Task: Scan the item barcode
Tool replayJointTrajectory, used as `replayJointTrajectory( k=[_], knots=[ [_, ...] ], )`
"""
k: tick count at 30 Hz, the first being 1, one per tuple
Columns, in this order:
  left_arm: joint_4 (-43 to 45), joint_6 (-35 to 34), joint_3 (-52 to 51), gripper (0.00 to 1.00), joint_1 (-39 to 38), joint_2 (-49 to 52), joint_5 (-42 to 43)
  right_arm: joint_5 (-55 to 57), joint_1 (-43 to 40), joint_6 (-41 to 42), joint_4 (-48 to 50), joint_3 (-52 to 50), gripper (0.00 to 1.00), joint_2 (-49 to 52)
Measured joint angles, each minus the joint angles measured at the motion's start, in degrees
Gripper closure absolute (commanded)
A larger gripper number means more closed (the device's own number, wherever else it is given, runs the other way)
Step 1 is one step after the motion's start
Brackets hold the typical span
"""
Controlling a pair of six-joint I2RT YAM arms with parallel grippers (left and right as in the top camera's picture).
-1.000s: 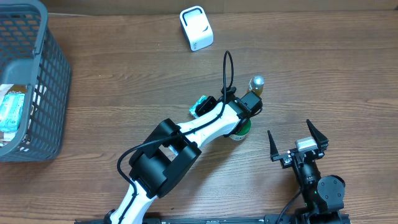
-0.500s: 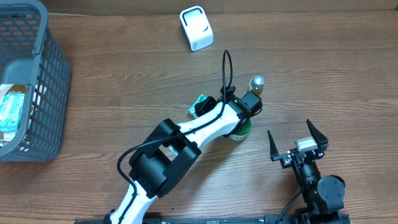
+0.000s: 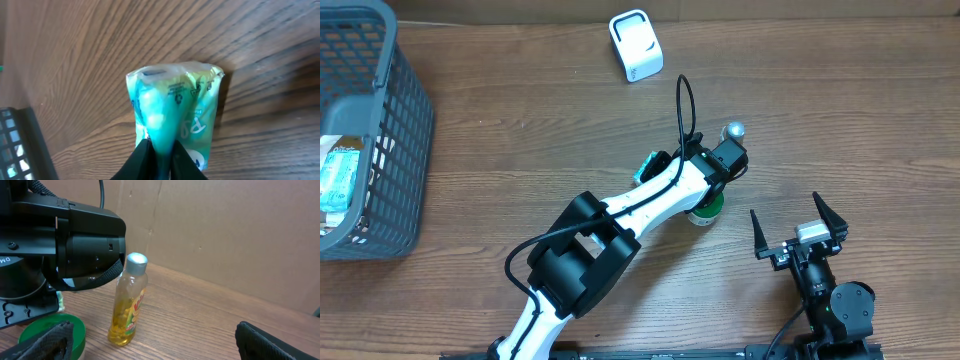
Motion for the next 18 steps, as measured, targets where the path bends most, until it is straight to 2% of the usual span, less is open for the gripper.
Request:
replayJointTrajectory(
  k=[18],
  knots=[
    [-0.8, 0.0, 0.1, 0.79, 0.1, 0.0, 2.2, 0.0, 0.0, 0.0, 0.0, 0.0, 0.0, 0.0]
  ],
)
